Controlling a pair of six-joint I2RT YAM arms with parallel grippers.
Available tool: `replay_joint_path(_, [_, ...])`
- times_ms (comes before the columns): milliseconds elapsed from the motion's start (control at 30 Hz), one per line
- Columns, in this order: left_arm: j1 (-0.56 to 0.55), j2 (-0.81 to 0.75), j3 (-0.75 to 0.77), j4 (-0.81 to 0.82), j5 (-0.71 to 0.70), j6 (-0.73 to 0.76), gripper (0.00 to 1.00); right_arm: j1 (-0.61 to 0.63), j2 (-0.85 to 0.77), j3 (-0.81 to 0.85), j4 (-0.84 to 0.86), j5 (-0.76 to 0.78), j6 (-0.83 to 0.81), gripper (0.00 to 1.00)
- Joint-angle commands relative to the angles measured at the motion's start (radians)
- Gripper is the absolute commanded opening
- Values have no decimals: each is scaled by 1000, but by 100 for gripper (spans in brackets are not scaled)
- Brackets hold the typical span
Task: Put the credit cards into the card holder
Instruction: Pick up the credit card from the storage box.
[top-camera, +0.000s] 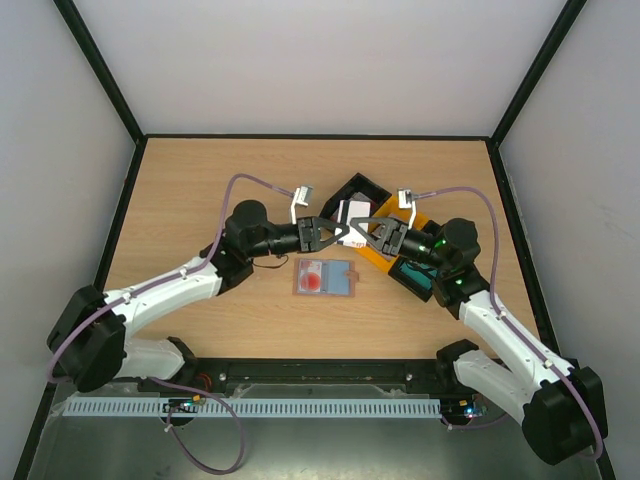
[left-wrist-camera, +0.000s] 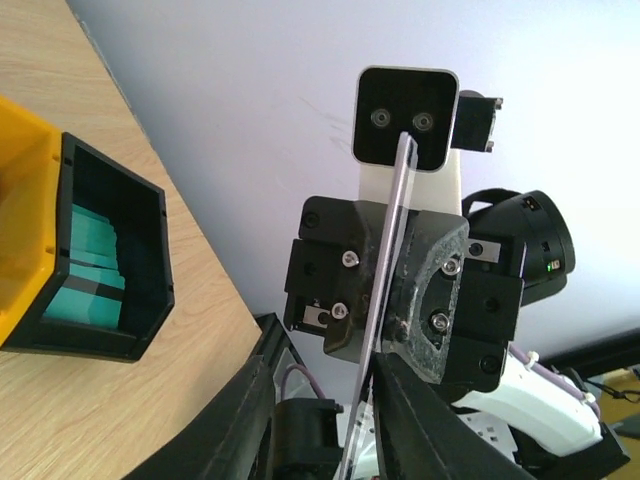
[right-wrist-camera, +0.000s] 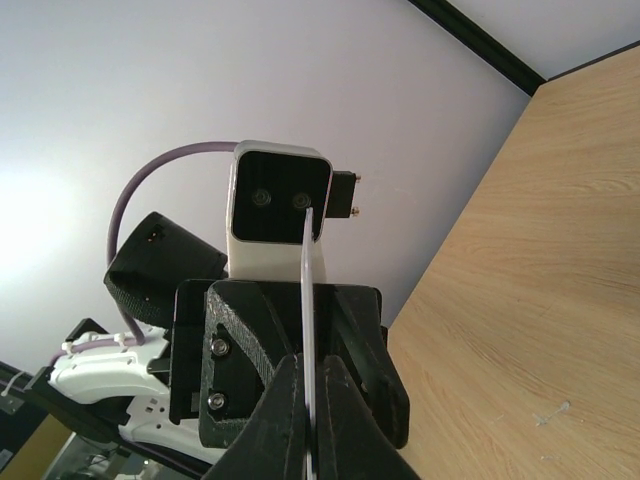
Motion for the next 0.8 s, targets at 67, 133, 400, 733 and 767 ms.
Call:
replay_joint_path(67, [12,30,34,64,64,-28,20,14,-3,25,67,-60,-15,2])
replay_joint_path(133, [13,30,41,58,66,-18,11,14,2,33,57,-55,-26,2])
replay_joint_path(400, [60,-26,24,37,59,10,3,14,-44,68,-116,102,-144,46])
replay_joint_path(733, [89,-125,20,9,59,51,3,15,-25,50,-40,95,-82,49])
replay_joint_path(767, [89,-124,19,15,65,49,3,15,-22,58,-34,76,-81,48])
